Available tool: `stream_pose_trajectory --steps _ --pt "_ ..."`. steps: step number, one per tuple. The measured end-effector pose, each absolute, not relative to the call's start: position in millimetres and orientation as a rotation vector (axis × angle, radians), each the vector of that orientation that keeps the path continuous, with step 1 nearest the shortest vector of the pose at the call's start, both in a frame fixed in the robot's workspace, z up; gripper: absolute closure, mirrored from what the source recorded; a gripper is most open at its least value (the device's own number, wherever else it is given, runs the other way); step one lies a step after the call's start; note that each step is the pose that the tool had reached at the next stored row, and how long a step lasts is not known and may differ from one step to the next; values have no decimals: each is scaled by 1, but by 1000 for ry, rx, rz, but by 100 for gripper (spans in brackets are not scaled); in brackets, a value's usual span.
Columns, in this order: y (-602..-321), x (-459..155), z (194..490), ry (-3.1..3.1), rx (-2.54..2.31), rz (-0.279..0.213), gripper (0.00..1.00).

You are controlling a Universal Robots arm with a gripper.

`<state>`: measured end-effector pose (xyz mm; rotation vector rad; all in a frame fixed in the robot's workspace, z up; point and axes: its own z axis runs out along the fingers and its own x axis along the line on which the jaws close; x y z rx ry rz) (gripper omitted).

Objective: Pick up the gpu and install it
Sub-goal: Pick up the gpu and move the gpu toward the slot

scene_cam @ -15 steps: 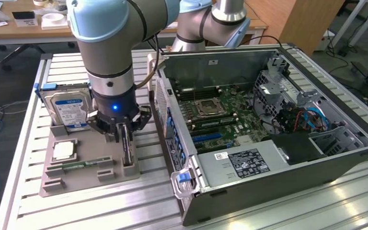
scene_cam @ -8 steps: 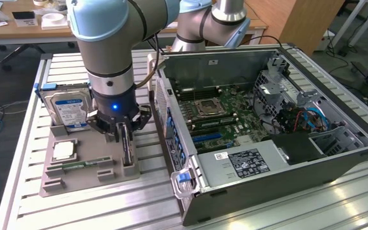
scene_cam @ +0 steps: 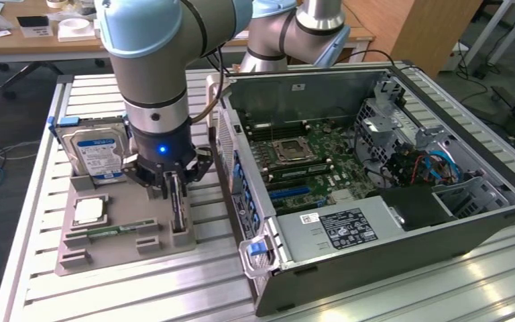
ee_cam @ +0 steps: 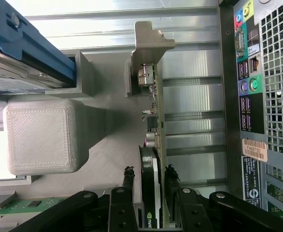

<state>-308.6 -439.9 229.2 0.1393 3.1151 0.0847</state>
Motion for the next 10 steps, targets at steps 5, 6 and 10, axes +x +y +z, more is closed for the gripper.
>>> stream_pose_trajectory --steps 5,6,10 --pt "-440 -308 229 3116 126 85 61" --pt "-440 -308 229 3116 122 85 61" --pt "-440 -308 229 3116 117 85 61"
